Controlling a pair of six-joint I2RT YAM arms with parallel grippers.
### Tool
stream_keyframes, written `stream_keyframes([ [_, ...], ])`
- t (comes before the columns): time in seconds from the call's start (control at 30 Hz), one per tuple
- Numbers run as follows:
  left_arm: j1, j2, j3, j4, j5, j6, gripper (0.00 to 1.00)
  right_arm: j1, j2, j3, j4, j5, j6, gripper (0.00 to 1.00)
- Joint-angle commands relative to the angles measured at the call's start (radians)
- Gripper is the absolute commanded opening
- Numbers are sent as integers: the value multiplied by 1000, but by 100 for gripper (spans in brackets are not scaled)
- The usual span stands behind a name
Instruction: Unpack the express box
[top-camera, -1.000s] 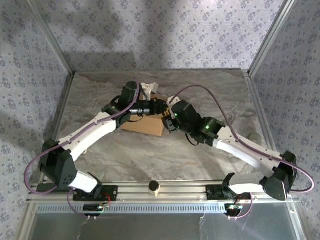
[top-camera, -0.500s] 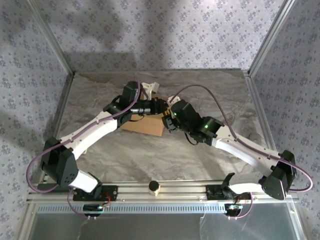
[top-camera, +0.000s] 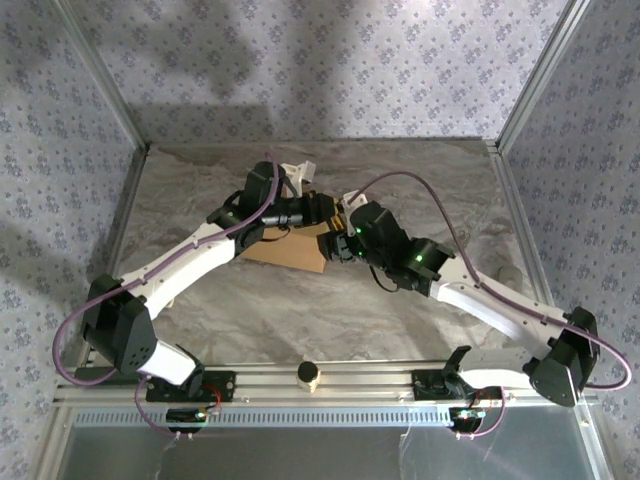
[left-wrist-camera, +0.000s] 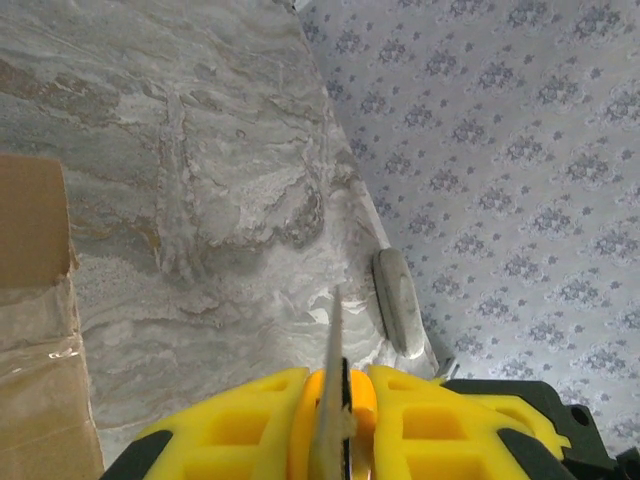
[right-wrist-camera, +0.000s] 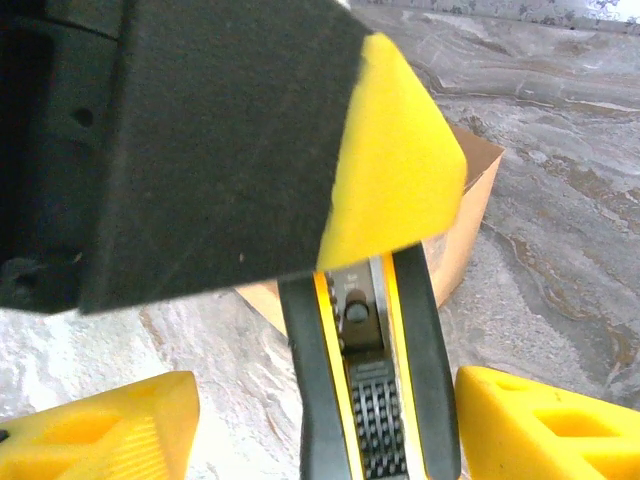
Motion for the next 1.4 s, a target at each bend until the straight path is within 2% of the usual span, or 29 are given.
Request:
stream_keyframes([
  [0.0,-1,-24,-13,67,-42,-36,0,-11,-61,-43,35,-33,38,72],
  [0.37,5,-34,-17,87,-77,-87,0,-66,-129,-148,112,-116,104,76],
  [0.87,4,-36,-13,68,-21,-135,0,-87,-87,-134,128,-56,69,74],
  [1.0,4,-31,-4,75,7,-144,0,-92,-64,-113,123,-55,46,69],
  [1.17,5,-29,0,65,14,-154,0,-98,-46,-98,124,-50,41,59],
  [1.37,5,-22,7,68,19,-159,0,-107,-41,-94,128,-45,27,55],
])
